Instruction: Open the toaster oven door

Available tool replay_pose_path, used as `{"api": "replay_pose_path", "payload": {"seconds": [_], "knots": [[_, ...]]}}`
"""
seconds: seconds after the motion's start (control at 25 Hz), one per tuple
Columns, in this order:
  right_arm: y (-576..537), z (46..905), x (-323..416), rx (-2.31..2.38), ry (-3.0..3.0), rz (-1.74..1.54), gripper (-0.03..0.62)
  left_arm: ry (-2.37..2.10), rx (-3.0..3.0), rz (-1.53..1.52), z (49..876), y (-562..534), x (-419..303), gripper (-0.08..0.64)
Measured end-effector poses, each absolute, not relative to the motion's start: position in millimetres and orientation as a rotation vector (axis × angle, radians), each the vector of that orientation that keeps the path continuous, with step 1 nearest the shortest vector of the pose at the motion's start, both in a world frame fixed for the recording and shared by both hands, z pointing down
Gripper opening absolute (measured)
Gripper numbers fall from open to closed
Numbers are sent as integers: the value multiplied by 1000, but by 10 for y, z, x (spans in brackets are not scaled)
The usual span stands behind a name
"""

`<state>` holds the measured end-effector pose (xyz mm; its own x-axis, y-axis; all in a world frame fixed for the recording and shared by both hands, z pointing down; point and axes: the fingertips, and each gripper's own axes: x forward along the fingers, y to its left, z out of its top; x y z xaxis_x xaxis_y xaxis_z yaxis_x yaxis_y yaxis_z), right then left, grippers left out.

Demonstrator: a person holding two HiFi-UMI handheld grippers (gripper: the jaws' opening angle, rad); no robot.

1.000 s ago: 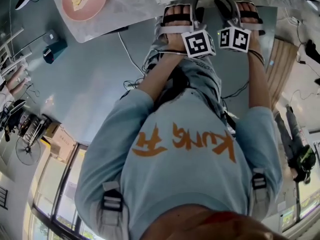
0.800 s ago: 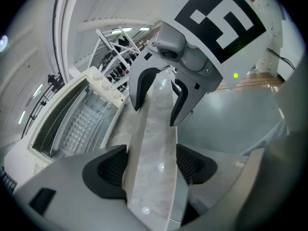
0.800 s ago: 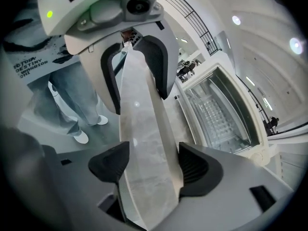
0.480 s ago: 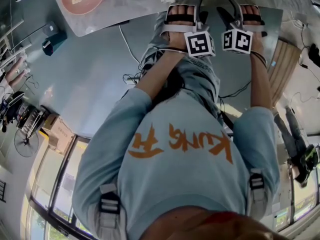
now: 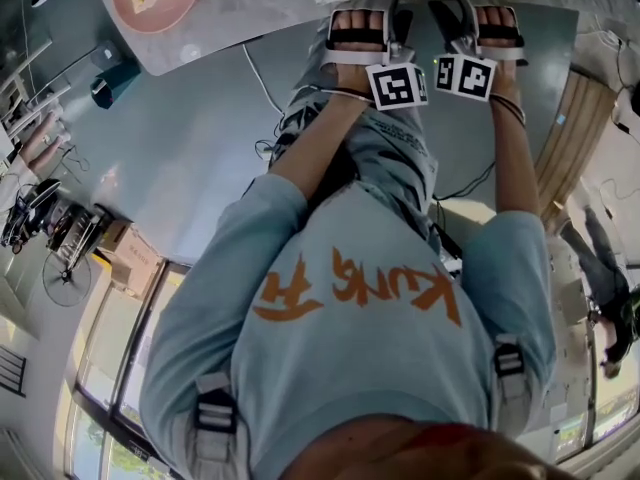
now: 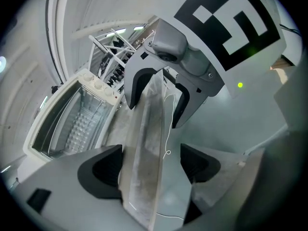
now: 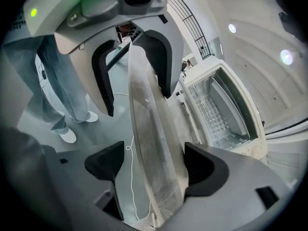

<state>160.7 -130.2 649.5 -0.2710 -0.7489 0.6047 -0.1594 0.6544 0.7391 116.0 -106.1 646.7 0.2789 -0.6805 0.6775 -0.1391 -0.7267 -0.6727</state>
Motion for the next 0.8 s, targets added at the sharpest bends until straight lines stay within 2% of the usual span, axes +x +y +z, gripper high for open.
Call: {"api": "replay_pose_path", "payload": {"seconds": [0.16,0.44,0.8], "knots": [[-1335,6576,1610,757,-1731,-730,336,760,-2029,-1456,6559,-1080,1148,362],[-1366,6656,1621,789,-1670,-772,331,772,-1852,-1477,6615,-1160,1109,360],[-1228,6570,1720,784,-1681,-720,303,794,-1947,-1530,6555,-1102,1112,359]]}}
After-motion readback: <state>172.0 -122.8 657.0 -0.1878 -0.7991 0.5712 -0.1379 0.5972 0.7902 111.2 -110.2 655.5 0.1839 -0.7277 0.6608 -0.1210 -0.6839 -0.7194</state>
